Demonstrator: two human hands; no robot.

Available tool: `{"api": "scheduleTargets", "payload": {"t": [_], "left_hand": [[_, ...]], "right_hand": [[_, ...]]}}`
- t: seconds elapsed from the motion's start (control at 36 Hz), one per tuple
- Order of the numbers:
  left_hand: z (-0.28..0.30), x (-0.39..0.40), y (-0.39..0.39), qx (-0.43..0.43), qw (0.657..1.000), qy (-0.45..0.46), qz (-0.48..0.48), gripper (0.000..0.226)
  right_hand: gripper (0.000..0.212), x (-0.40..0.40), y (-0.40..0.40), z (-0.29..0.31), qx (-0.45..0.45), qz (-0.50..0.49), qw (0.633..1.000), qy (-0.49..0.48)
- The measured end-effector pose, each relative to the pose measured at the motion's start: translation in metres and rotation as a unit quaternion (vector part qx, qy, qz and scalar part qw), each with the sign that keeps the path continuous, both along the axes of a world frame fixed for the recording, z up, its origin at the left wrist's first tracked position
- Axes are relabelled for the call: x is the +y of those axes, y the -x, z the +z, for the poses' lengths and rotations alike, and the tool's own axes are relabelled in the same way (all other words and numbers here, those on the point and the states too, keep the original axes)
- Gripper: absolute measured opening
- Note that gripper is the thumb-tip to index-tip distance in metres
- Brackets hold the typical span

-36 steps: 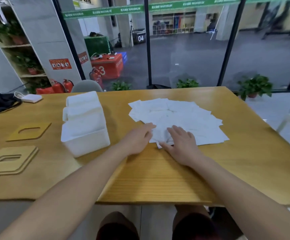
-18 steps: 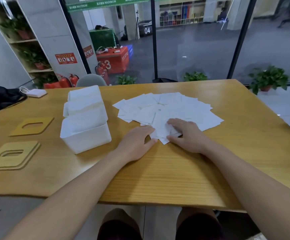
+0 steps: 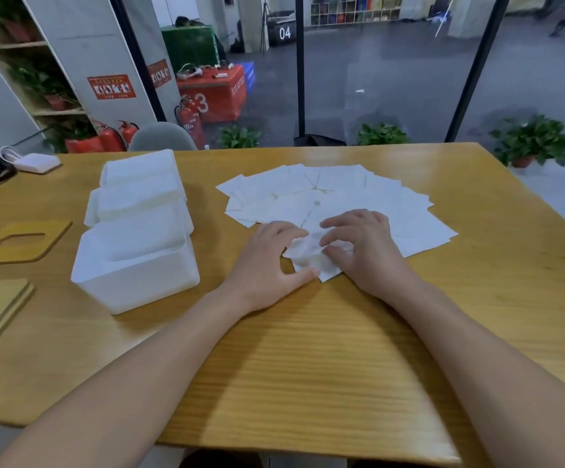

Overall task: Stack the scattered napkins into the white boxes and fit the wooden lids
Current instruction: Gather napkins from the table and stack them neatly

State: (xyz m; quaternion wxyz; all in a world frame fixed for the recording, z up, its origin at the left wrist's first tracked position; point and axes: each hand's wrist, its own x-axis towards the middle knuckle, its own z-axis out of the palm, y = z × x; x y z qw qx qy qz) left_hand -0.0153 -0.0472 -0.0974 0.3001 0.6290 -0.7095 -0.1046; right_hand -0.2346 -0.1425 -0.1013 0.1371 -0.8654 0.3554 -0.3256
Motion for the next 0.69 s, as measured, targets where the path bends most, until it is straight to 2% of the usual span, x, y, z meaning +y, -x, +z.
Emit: {"api": "scheduleTargets", "payload": {"t": [0.08, 0.17, 0.22, 0.33, 0.5, 0.61, 0.69], "left_hand": [[0.001, -0.002, 0.000, 0.016, 0.999, 0.048, -0.014, 0.057], [0.003, -0.009, -0.001, 0.041, 0.992, 0.117, -0.013, 0.023], [0.005, -0.011, -0.003, 0.098, 0.988, 0.120, -0.011, 0.009], [0.008, -0.004, -0.007, 0.189, 0.977, 0.088, -0.035, 0.009], [0.015, 0.001, -0.025, 0.314, 0.946, 0.070, -0.028, 0.009], [0.020, 0.006, -0.027, 0.348, 0.936, 0.036, -0.039, 0.006], [0.022, 0.009, -0.024, 0.343, 0.938, -0.009, -0.057, 0.024]], "right_hand": [[0.006, 0.003, -0.008, 0.005, -0.040, 0.005, 0.999, -0.015], [0.001, 0.009, -0.017, 0.010, -0.070, 0.015, 0.997, -0.028], [0.002, 0.012, -0.019, 0.011, -0.064, 0.009, 0.997, -0.048], [0.008, 0.015, -0.011, 0.017, -0.066, 0.010, 0.993, -0.099], [0.006, 0.028, -0.005, 0.029, -0.159, 0.031, 0.973, -0.165], [0.002, 0.032, -0.005, 0.032, -0.211, 0.029, 0.952, -0.218], [0.003, 0.035, -0.005, 0.032, -0.205, 0.039, 0.947, -0.244]]}}
